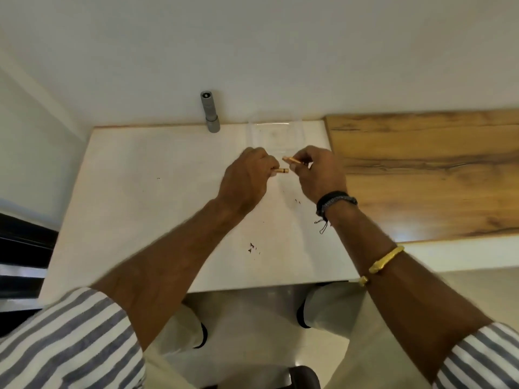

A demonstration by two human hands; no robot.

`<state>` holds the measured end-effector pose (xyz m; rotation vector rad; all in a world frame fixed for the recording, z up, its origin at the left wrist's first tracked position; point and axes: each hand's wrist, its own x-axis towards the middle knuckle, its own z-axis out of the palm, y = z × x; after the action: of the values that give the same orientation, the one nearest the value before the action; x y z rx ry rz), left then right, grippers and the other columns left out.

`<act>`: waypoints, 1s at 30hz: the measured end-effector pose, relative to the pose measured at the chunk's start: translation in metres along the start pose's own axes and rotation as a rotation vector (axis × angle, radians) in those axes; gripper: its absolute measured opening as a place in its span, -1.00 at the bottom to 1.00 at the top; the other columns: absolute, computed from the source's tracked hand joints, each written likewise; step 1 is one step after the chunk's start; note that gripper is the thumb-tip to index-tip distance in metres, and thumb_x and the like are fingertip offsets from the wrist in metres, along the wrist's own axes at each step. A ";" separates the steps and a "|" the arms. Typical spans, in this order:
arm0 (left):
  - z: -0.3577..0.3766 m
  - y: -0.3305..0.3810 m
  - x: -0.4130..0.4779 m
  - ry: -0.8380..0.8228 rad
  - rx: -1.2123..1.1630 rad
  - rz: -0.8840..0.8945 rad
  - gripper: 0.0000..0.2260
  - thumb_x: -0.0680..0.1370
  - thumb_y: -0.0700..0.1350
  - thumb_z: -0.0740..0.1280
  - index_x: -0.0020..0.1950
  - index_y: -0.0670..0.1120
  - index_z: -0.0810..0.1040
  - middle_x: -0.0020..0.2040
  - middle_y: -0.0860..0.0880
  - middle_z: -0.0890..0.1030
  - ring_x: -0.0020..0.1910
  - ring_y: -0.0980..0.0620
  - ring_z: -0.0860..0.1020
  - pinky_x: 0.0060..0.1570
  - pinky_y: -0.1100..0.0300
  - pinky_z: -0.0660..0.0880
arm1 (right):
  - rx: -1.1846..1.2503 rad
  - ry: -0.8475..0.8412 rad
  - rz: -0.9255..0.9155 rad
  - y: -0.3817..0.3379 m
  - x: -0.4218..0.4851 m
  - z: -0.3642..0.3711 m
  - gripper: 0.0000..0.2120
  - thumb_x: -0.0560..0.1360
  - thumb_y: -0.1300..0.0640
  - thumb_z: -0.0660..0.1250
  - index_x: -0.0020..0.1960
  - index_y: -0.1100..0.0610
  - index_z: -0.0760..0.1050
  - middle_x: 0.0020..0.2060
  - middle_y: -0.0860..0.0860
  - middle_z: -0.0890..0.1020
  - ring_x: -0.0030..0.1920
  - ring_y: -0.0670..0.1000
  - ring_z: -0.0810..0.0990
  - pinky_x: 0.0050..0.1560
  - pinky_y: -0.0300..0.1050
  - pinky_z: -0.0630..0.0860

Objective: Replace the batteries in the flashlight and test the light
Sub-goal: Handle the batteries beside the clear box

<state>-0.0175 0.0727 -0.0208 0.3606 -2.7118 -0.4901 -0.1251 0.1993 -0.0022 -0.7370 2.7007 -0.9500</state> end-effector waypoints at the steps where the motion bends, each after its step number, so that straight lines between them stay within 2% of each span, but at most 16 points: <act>1: -0.003 -0.004 0.011 0.017 0.014 -0.010 -0.86 0.61 -0.13 0.34 0.09 -0.10 0.67 -0.04 -0.09 0.63 -0.06 -0.03 0.51 -0.14 0.13 0.51 | -0.004 0.007 -0.019 -0.006 0.013 -0.002 -0.93 0.55 0.06 0.44 0.00 0.03 0.65 -0.04 -0.02 0.70 -0.02 0.02 0.63 0.00 0.00 0.60; 6: -0.010 -0.027 0.060 0.089 0.074 -0.148 -0.87 0.57 -0.08 0.39 0.06 -0.04 0.69 -0.02 -0.06 0.65 -0.01 -0.09 0.54 -0.06 0.04 0.47 | -0.080 -0.034 -0.064 -0.029 0.077 0.005 -0.91 0.54 0.05 0.45 0.03 0.02 0.66 -0.01 -0.01 0.71 -0.01 0.02 0.63 0.04 0.01 0.61; 10: 0.000 -0.042 0.085 0.021 0.136 -0.214 -0.89 0.55 -0.06 0.41 0.03 0.02 0.70 0.05 -0.03 0.59 0.08 -0.07 0.48 0.06 0.04 0.42 | -0.247 -0.073 -0.096 -0.038 0.114 0.023 -0.88 0.55 0.01 0.44 0.04 0.02 0.65 -0.04 -0.03 0.69 -0.12 0.00 0.58 -0.16 -0.12 0.48; 13: 0.007 -0.051 0.098 -0.013 0.182 -0.243 -0.90 0.52 -0.05 0.45 0.02 0.04 0.70 0.05 -0.01 0.53 0.10 -0.04 0.45 0.06 0.10 0.34 | -0.360 -0.099 -0.109 -0.039 0.132 0.036 -0.85 0.54 0.01 0.45 0.07 0.05 0.65 -0.04 0.03 0.69 -0.06 0.09 0.65 -0.10 -0.06 0.59; 17: 0.012 -0.053 0.107 -0.042 0.196 -0.302 -0.92 0.50 -0.08 0.47 -0.02 0.05 0.70 -0.02 0.07 0.44 0.12 -0.02 0.42 0.02 0.17 0.19 | -0.506 -0.124 -0.130 -0.036 0.141 0.048 -0.83 0.52 0.16 0.42 0.12 0.09 0.61 -0.01 0.10 0.68 -0.03 0.17 0.67 -0.02 0.04 0.66; 22: 0.018 -0.054 0.109 -0.044 0.199 -0.314 -0.86 0.49 -0.17 0.45 0.02 0.02 0.67 0.07 0.02 0.50 0.14 -0.04 0.43 0.04 0.16 0.22 | -0.531 -0.110 -0.140 -0.035 0.143 0.052 -0.82 0.52 0.19 0.41 0.11 0.08 0.61 -0.02 0.10 0.67 -0.04 0.18 0.67 -0.04 0.03 0.65; 24: 0.017 -0.054 0.107 -0.026 0.160 -0.323 -0.86 0.50 -0.14 0.46 0.04 -0.02 0.66 0.07 0.01 0.51 0.15 -0.04 0.43 0.06 0.17 0.25 | -0.520 -0.109 -0.127 -0.037 0.140 0.049 -0.81 0.52 0.15 0.45 0.12 0.08 0.61 0.00 0.09 0.67 -0.01 0.17 0.67 -0.03 0.02 0.65; 26: 0.013 -0.052 0.101 -0.002 0.136 -0.319 -0.88 0.53 -0.07 0.45 0.03 -0.05 0.67 0.08 -0.03 0.52 0.13 -0.05 0.45 0.10 0.12 0.36 | -0.477 -0.097 -0.100 -0.040 0.135 0.043 -0.80 0.51 0.17 0.45 0.13 0.06 0.62 0.03 0.08 0.67 0.02 0.16 0.67 0.00 0.02 0.65; 30: 0.001 -0.050 0.081 0.047 0.048 -0.347 -0.84 0.58 -0.03 0.37 0.06 -0.05 0.68 0.08 -0.05 0.52 0.12 -0.04 0.46 0.00 0.13 0.42 | -0.358 -0.063 -0.061 -0.043 0.118 0.026 -0.72 0.52 0.28 0.36 0.12 -0.02 0.66 0.08 0.03 0.69 0.07 0.12 0.67 0.02 -0.05 0.60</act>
<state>-0.0816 0.0026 -0.0165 0.8526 -2.6263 -0.5009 -0.2014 0.0962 0.0033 -0.8990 2.8382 -0.4456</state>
